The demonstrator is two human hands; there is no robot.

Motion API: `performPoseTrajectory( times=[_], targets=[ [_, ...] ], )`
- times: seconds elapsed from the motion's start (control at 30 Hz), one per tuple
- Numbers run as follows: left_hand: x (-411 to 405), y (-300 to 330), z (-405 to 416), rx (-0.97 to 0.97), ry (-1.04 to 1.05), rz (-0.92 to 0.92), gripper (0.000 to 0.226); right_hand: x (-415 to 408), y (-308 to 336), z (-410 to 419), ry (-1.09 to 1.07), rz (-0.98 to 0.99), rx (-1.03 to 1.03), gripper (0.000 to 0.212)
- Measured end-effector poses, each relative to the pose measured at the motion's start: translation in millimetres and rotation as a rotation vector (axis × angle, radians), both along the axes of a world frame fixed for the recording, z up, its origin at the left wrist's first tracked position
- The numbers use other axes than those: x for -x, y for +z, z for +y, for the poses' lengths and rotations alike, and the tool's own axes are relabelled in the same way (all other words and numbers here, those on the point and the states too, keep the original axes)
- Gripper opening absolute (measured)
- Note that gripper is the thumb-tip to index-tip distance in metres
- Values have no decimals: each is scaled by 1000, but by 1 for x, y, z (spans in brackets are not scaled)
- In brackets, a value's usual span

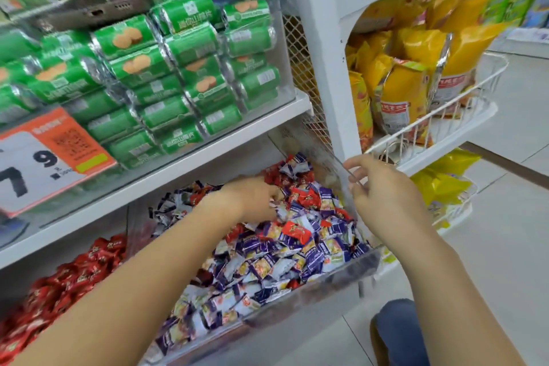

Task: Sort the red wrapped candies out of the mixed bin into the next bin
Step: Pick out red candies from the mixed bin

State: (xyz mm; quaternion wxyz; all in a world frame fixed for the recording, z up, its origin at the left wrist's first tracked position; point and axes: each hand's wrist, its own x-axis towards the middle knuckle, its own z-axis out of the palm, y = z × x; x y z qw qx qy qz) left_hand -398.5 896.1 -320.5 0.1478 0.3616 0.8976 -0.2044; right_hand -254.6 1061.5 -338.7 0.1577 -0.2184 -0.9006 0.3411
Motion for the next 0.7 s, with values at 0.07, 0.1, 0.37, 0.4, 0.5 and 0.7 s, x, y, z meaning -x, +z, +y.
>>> performPoseTrajectory(
  times=[0.07, 0.1, 0.37, 0.4, 0.5, 0.7],
  targets=[
    [-13, 9, -34, -120, 10, 7, 41, -1, 1, -2, 1, -3, 4, 29],
    [-21, 10, -51, -166, 22, 6, 43, -1, 2, -2, 0, -2, 7, 29],
    [-64, 20, -110, -350, 172, -102, 82, -3, 2, -7, -18, 31, -3, 31],
    [-62, 24, -105, -415, 157, -82, 80, -2, 2, -8, -20, 29, -6, 32],
    [-45, 21, -76, -523, 118, -26, 59, -1, 3, -8, -24, 27, -10, 33],
    [15, -12, 9, -489, 281, -151, 72, 1, 1, -5, -8, 33, -23, 31]
  ],
)
